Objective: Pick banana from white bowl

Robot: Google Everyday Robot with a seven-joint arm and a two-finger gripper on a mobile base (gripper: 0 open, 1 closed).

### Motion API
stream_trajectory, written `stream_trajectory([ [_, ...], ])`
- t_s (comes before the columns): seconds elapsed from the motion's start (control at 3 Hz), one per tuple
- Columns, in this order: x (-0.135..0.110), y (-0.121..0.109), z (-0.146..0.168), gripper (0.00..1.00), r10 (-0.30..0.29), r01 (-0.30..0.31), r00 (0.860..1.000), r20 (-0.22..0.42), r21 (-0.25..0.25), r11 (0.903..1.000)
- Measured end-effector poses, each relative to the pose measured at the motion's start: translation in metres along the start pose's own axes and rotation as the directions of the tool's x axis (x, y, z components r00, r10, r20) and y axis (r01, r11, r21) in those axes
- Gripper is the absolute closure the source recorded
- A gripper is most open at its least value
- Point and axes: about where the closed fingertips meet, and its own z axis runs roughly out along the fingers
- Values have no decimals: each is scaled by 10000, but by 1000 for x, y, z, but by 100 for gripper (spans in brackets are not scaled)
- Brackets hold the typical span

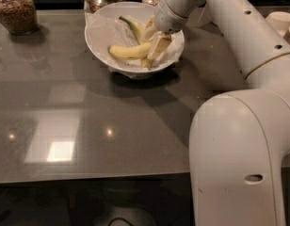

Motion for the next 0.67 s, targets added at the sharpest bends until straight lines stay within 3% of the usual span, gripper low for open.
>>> stream_trajectory([
  [0.33, 6, -2, 6, 47, -125, 123, 9998, -183, -118, 9999],
  [0.67, 8, -3, 11, 66, -215, 210, 9994, -256, -186, 9996],
])
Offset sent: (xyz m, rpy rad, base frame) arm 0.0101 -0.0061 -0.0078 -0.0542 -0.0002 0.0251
